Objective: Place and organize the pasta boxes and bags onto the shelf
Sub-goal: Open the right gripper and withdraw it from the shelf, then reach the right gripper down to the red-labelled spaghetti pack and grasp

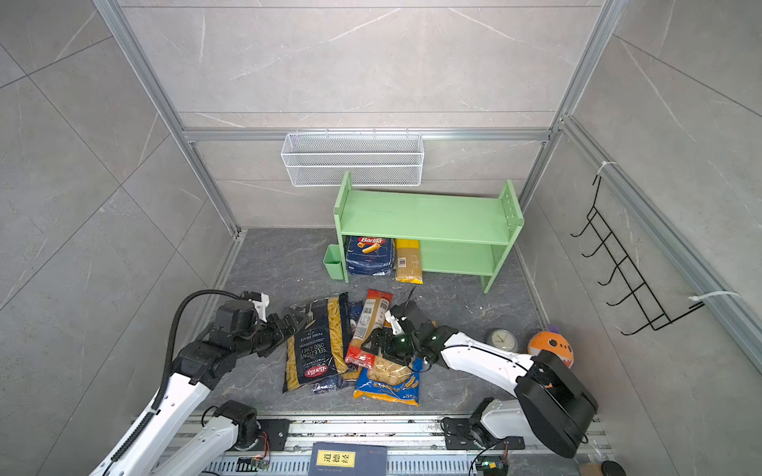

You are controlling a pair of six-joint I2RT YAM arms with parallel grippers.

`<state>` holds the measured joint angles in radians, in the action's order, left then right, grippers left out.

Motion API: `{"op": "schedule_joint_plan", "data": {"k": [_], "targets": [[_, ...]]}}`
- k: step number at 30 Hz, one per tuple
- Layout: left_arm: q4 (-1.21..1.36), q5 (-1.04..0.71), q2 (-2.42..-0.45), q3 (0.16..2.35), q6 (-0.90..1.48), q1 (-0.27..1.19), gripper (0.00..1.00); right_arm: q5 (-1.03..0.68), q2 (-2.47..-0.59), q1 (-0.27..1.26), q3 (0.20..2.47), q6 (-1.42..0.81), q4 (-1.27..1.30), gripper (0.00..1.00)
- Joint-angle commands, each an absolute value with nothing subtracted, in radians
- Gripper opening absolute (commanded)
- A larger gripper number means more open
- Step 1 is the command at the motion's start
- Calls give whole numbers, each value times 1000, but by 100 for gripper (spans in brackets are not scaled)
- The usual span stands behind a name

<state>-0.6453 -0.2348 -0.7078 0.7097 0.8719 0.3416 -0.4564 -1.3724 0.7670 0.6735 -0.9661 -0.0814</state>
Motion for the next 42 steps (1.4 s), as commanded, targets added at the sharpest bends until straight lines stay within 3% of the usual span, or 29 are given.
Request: {"op": "schedule_joint_plan", "data": {"k": [1, 19, 33, 42], "targets": [[-716, -202, -652, 704, 891, 340, 100, -412, -1437, 795, 719, -1003, -40, 87], [-792, -192, -620, 725, 843, 339, 100, -409, -1626, 886, 809, -1090, 85, 80], [-738, -219, -687, 730, 821, 338, 100, -202, -1494, 973, 680, -1227, 150, 73], [-750, -227, -748, 792, 794, 338, 100, -94, -1481, 989, 568, -1311, 387, 73]]}}
